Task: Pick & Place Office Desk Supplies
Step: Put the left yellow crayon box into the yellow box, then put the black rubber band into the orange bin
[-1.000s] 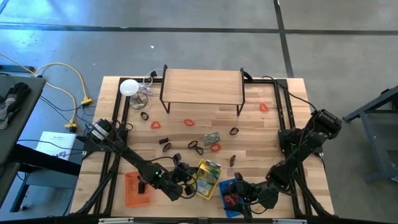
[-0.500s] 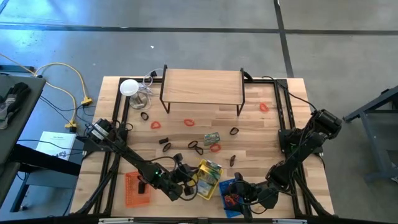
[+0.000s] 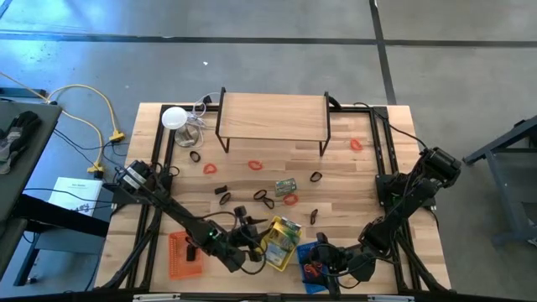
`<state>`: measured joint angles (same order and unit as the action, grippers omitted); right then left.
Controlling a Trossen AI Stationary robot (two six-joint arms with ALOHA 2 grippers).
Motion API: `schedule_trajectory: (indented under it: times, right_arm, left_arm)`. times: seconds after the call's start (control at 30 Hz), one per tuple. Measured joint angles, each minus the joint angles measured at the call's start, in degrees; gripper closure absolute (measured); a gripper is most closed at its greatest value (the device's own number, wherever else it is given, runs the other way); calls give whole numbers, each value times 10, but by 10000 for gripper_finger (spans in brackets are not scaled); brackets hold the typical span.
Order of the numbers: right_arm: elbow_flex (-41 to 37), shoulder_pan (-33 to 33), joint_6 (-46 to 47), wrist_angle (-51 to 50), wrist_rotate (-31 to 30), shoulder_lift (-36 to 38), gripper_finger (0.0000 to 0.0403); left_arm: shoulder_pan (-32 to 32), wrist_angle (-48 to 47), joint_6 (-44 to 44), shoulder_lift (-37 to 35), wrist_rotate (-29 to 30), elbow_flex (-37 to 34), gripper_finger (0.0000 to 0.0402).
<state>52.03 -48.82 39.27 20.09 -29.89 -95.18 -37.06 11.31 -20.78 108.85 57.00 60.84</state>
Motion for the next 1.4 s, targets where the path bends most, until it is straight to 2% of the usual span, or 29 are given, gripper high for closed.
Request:
schedule_trajectory:
  times: [0.53, 0.67, 0.8, 0.9, 1.0, 1.17, 1.27, 1.4]
  right_arm:
    - [0, 0, 0, 0, 0, 0, 147]
    - [0, 0, 0, 0, 0, 0, 147]
    - [0, 0, 0, -1, 0, 0, 147]
    - [0, 0, -1, -1, 0, 0, 147]
    - [0, 0, -2, -1, 0, 0, 147]
    - [0, 0, -2, -2, 0, 0, 147]
    - [0, 0, -2, -2, 0, 0, 147]
    - [0, 0, -2, -2, 0, 0, 147]
  left_arm:
    - [0, -17, -2, 0, -9, 0, 247]
    - [-2, -27, 24, -10, -10, 0, 247]
    - [2, -33, 59, -32, -48, 1, 247]
    - [10, -52, 59, -45, -90, 1, 247]
    - [17, -84, 59, -57, -107, 1, 247]
    - [30, -100, 19, -67, -190, 1, 247]
    - [31, -108, 21, -70, -195, 0, 247]
    - [23, -156, 68, -105, -185, 0, 247]
